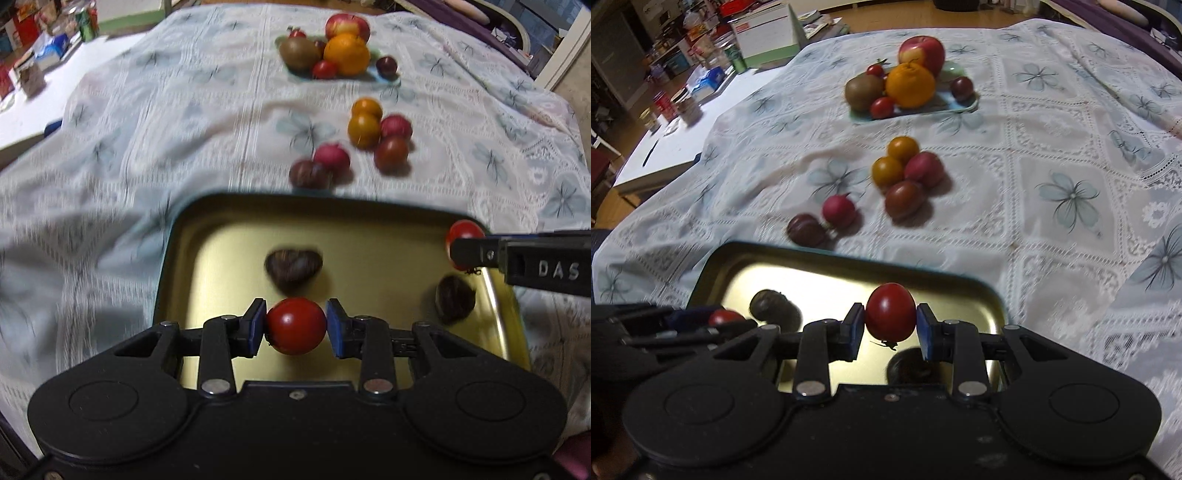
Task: Organize fruits
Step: 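Place the right tool's red tomato on the tray while left carries its tomato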
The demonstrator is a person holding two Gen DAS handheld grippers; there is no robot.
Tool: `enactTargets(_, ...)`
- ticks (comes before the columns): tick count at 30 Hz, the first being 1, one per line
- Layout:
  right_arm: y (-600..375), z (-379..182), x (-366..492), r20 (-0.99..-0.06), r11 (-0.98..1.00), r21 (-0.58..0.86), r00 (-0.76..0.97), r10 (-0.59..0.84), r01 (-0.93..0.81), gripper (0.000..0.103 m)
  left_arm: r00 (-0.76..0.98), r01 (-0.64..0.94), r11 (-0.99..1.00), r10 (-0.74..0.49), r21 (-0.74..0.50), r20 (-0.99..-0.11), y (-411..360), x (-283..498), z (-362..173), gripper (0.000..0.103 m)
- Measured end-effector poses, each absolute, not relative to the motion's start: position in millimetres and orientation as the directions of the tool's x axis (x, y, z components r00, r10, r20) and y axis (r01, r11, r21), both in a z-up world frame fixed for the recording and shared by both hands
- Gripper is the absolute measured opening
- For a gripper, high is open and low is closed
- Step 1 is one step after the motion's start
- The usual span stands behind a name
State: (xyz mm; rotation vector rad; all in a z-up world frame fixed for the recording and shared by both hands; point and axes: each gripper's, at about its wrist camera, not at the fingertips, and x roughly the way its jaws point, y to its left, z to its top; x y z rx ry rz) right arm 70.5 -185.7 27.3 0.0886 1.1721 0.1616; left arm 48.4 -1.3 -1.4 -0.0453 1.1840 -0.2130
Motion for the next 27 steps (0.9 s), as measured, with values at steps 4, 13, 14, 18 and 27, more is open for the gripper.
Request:
enactTargets(4,-174,23,64,-0.92,0.981,0.165,0.341,0.192,-0.105,0.03,0.343,0.114,0.98,-0.19,-0.16,-0.92,4,38,-10,0.043)
enactTargets(13,-166,11,60,-0.936,0.982,0.149,0.302,0.179,-0.119,0.03,0.348,0.102,0.985,-0.168,-0.141,-0.922,2,34,-14,0.043)
enactTargets(14,-167,9,61,-0.938,0.983,0.146,0.299,0.174,-0.115,0.03,0.35,0.099,0.986,-0.162,-0.135,-0.923,2,34,-14,0.043)
enactTargets(18,-170,5,63,-0.943,0.985,0.139,0.29,0.162,-0.098,0.03,0.351,0.106,0.987,-0.153,-0.123,-0.924,1,33,-14,0.044)
enactTargets(27,-171,1,65,-0.948,0.985,0.146,0.273,0.165,-0.089,0.032,0.357,0.108,0.984,-0.172,-0.143,-0.918,2,31,-11,0.044)
